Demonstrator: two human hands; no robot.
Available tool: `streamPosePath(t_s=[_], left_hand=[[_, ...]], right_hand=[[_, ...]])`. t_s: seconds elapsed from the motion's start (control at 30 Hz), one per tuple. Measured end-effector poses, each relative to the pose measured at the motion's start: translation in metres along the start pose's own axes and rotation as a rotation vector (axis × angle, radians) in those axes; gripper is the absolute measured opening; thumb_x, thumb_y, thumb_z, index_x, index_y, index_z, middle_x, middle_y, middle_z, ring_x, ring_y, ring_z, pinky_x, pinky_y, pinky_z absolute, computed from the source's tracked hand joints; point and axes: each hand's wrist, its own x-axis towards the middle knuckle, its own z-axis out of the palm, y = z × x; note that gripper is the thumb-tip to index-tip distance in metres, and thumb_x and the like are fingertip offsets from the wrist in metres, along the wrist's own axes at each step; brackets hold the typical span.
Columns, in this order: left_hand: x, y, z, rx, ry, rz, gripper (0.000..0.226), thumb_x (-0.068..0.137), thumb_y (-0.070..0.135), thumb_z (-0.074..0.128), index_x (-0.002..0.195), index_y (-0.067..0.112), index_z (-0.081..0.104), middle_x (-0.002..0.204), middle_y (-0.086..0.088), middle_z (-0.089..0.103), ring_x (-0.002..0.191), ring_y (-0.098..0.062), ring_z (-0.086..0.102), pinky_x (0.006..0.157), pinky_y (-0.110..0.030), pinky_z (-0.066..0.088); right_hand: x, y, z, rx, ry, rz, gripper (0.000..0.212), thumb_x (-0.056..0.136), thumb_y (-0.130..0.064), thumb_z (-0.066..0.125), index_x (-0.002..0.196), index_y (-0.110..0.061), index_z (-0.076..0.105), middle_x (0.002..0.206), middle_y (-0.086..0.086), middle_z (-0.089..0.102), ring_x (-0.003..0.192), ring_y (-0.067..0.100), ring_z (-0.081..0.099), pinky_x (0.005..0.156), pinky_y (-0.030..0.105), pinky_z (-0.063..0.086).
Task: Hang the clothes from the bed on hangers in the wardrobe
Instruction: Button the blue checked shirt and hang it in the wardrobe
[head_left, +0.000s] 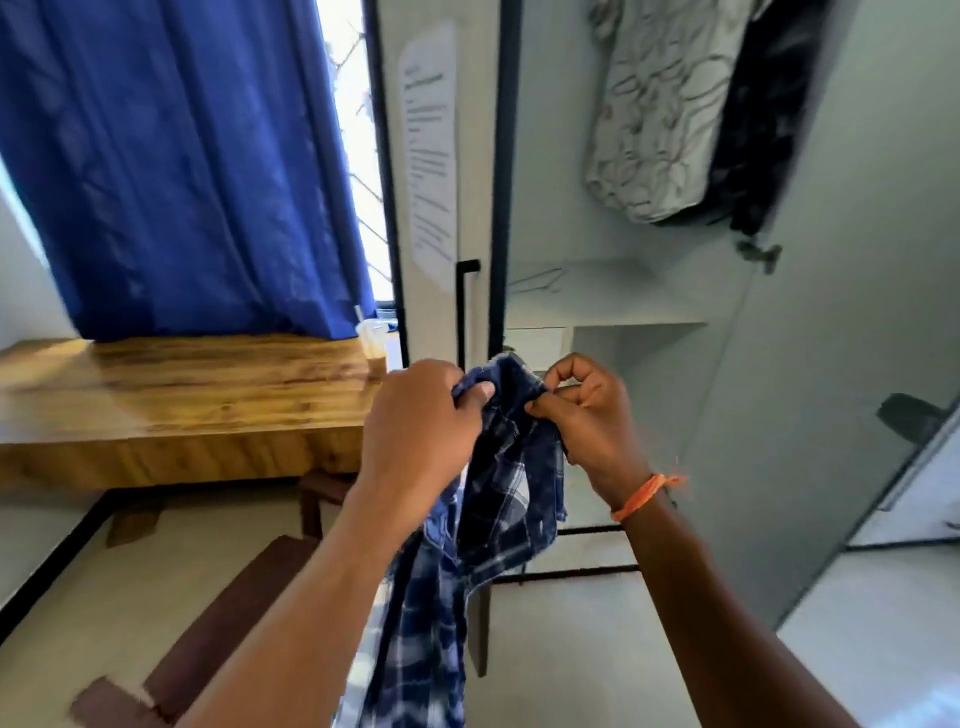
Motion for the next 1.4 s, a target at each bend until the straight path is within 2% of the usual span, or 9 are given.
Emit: streamPosePath(t_s=[0.1,0.2,0.37,0.5,0.7,0.87,1.03,1.23,1.4], left_hand=[[0.004,0.019,0.037,-0.119,-0.047,0.025,0.049,0.09,0.041,0.065,0.056,0.012,0.044,0.049,0.001,0.041,0.047,-0.019,0.041,0.045,-0.03,0.023],[0.017,0.034,0.071,-0.193,-0.079,0.055,0.052,0.091,0.041,0.065,0.057,0.011,0.04,0.049,0.0,0.037,0.046,-0.016,0.034,0.046,-0.032,0.024],[0.053,0.06,0.126,-0.377,-0.123,0.037,0.048,0.093,0.038,0.063,0.058,0.011,0.043,0.05,0.002,0.038,0.045,-0.01,0.032,0.044,-0.023,0.025],[0.097,0.082,0.179,-0.345,-0.111,0.026,0.048,0.095,0.034,0.06,0.057,0.016,0.038,0.049,0.003,0.037,0.044,-0.012,0.03,0.044,-0.024,0.023],[0.181,0.083,0.245,-0.157,0.016,-0.118,0.048,0.095,0.034,0.06,0.056,0.013,0.042,0.048,-0.001,0.042,0.045,-0.017,0.038,0.048,-0.029,0.029],[0.239,0.069,0.277,-0.053,0.084,-0.255,0.049,0.095,0.032,0.061,0.054,0.012,0.042,0.048,-0.003,0.042,0.043,-0.015,0.037,0.047,-0.028,0.028],[0.275,0.047,0.304,-0.016,0.081,-0.356,0.046,0.095,0.035,0.062,0.057,0.01,0.05,0.052,-0.006,0.052,0.048,-0.021,0.05,0.049,-0.029,0.037],[0.344,0.014,0.339,0.009,0.121,-0.343,0.055,0.095,0.034,0.061,0.05,0.017,0.037,0.045,0.0,0.041,0.043,-0.016,0.041,0.045,-0.027,0.024],[0.398,-0.011,0.347,-0.005,0.12,-0.382,0.053,0.096,0.036,0.06,0.052,0.013,0.04,0.046,-0.002,0.043,0.044,-0.017,0.04,0.046,-0.027,0.026]], right_hand=[[0.01,0.014,-0.029,-0.061,0.088,0.007,0.022,0.075,0.009,0.068,0.074,-0.008,0.054,0.062,0.029,0.059,0.046,0.02,0.051,0.044,0.021,0.037],[0.027,0.031,-0.059,-0.071,0.174,0.02,0.024,0.07,0.004,0.068,0.069,-0.017,0.055,0.057,0.01,0.062,0.053,0.022,0.06,0.052,0.029,0.044],[0.076,0.053,-0.111,0.008,0.369,0.045,0.019,0.059,-0.003,0.066,0.067,-0.018,0.057,0.066,0.008,0.058,0.063,0.024,0.054,0.058,0.038,0.045],[0.139,0.077,-0.148,0.076,0.437,0.04,0.02,0.064,0.005,0.066,0.068,-0.013,0.058,0.064,0.005,0.057,0.062,0.021,0.051,0.057,0.035,0.042],[0.243,0.109,-0.178,-0.152,0.073,0.105,0.013,0.076,0.002,0.068,0.075,-0.008,0.059,0.057,0.012,0.059,0.045,0.022,0.05,0.04,0.026,0.038],[0.331,0.139,-0.19,-0.317,-0.171,0.078,0.013,0.08,-0.002,0.071,0.079,-0.009,0.061,0.05,0.005,0.058,0.031,0.015,0.045,0.034,0.019,0.034],[0.391,0.173,-0.179,-0.361,-0.39,0.104,0.013,0.085,-0.012,0.073,0.088,-0.007,0.061,0.056,0.009,0.061,0.036,0.019,0.052,0.036,0.023,0.038],[0.488,0.226,-0.153,-0.421,-0.745,0.198,0.019,0.091,-0.026,0.07,0.098,-0.01,0.062,0.065,0.006,0.065,0.05,0.018,0.061,0.045,0.025,0.047],[0.557,0.252,-0.119,-0.399,-0.726,0.263,0.058,0.09,-0.057,0.061,0.099,0.0,0.065,0.078,0.012,0.068,0.059,0.017,0.063,0.051,0.026,0.048]])
